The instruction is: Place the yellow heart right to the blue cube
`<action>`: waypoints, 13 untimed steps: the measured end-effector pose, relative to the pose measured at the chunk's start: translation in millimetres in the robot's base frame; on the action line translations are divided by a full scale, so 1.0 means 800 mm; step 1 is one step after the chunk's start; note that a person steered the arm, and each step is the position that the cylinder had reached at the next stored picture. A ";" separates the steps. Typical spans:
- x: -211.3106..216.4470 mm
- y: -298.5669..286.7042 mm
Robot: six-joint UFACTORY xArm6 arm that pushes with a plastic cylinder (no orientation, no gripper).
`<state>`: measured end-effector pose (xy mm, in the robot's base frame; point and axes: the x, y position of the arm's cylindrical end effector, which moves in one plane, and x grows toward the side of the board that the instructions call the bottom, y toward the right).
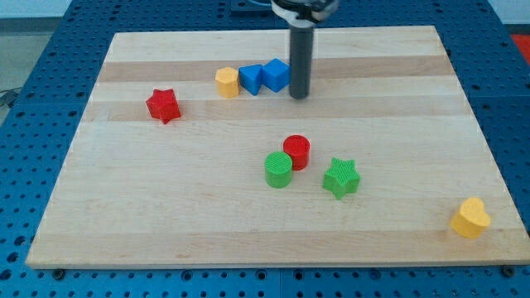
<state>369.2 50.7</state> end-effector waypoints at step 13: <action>0.275 0.193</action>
<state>588.9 205.2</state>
